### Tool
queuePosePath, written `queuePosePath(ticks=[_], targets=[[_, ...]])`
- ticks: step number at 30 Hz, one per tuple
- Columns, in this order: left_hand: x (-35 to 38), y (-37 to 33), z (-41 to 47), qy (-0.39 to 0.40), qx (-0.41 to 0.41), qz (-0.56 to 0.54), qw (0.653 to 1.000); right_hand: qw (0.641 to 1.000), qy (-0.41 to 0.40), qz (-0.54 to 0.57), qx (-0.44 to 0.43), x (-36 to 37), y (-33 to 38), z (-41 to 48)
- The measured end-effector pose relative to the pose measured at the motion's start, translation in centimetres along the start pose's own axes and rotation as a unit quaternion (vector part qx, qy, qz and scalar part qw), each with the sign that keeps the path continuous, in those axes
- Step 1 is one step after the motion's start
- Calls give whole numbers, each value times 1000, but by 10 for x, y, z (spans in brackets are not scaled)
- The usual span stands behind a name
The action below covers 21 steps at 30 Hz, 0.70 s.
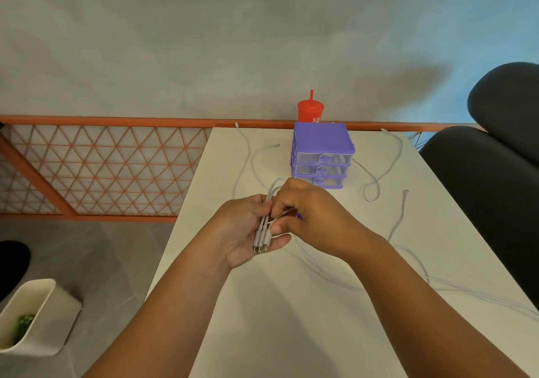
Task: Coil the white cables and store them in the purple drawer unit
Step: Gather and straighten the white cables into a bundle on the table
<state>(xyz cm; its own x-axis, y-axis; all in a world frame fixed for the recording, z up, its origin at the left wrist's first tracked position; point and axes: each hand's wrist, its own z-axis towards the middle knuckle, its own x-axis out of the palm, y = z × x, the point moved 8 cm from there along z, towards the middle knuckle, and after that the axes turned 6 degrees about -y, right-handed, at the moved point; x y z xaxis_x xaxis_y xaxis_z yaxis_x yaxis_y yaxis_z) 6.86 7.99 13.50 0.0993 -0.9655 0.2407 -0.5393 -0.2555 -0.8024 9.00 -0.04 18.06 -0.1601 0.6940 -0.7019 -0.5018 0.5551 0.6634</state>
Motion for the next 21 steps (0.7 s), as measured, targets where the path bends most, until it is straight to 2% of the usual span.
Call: queuePosePath(ticks=[12, 21], targets=[[27, 6, -5, -9, 0, 18, 1000, 999, -1, 43, -3, -17, -14, -15], [21, 6, -10, -93, 37, 119, 988, 998, -49, -39, 9, -17, -13, -16]])
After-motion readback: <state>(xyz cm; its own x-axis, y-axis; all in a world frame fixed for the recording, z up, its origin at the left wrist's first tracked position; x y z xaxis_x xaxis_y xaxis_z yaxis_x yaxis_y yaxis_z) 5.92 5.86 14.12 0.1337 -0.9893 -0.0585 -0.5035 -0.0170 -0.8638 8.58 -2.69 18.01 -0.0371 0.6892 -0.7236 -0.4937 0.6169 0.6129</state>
